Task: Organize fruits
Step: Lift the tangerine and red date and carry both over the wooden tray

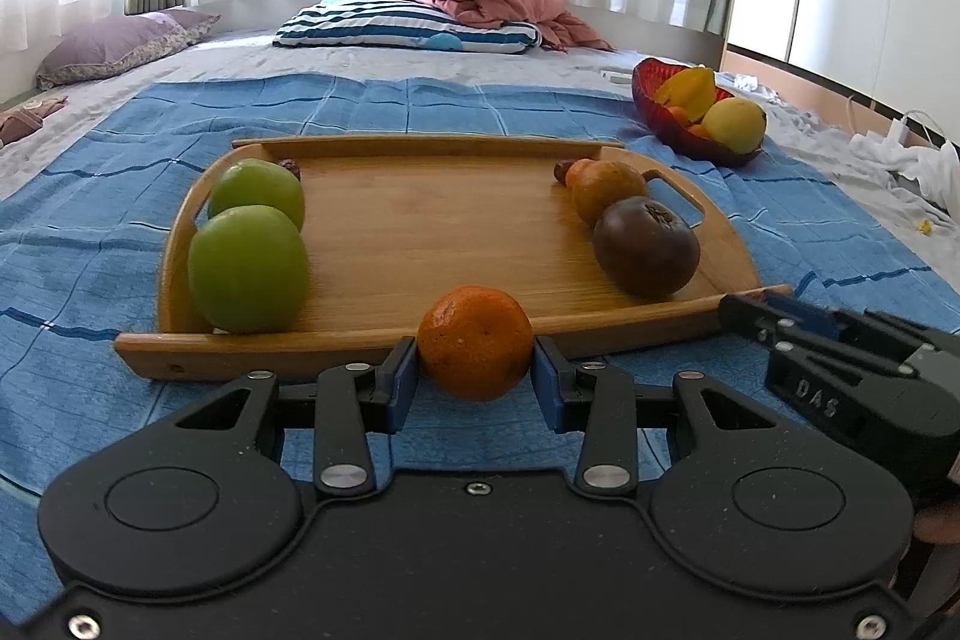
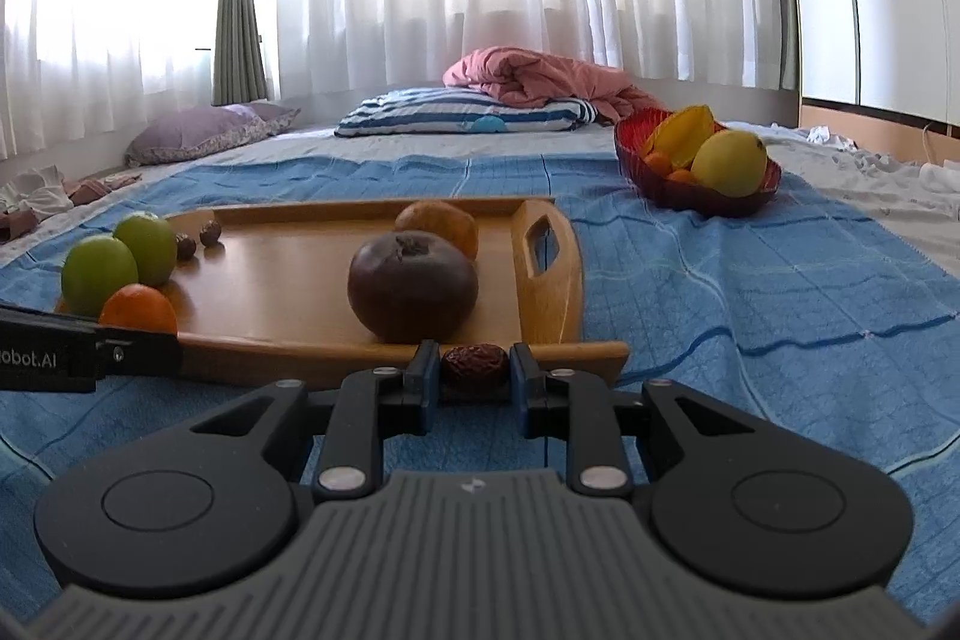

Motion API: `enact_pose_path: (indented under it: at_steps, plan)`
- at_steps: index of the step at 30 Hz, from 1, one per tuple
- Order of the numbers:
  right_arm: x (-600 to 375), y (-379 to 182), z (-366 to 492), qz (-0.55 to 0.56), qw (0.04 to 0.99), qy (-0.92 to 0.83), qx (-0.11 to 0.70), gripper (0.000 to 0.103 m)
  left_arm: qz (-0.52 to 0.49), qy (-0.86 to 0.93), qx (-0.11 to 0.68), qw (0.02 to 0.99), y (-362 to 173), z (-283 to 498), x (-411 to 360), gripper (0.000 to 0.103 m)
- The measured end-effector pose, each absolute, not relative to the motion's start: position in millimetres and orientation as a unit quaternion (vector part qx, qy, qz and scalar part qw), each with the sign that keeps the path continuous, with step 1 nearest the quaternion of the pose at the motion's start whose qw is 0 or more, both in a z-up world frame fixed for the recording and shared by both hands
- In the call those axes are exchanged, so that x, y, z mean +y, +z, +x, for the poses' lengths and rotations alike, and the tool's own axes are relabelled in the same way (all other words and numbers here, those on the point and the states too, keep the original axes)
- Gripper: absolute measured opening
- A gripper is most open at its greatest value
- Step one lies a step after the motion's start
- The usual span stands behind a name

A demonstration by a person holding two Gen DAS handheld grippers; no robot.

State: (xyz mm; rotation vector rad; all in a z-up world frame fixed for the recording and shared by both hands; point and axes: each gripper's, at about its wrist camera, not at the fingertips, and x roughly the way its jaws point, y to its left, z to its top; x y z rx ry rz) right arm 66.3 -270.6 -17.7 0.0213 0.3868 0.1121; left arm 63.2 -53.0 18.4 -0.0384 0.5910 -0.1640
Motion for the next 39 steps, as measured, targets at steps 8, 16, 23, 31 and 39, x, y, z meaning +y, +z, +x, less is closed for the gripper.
enact_pose_path:
  at_steps: [8, 16, 23, 31, 39]
  plan:
    - [-265, -9, 65, -0.004, 0.98, 0.057, 0.191, 0.029, -0.016, -0.072, 0.286, 0.955, 24, 60, -44, 0.038]
    - [-259, -4, 62, -0.002, 0.98, 0.065, 0.188, 0.029, -0.014, -0.072, 0.287, 0.955, 26, 60, -42, 0.038]
    - [-251, 4, 62, -0.002, 0.982, 0.073, 0.176, 0.029, -0.016, -0.071, 0.286, 0.956, 28, 60, -40, 0.038]
    - [-241, 9, 68, 0.0, 0.982, 0.082, 0.169, 0.029, -0.017, -0.069, 0.285, 0.956, 29, 63, -38, 0.038]
    - [-230, 12, 77, 0.005, 0.982, 0.092, 0.166, 0.029, -0.021, -0.072, 0.284, 0.956, 34, 75, -33, 0.038]
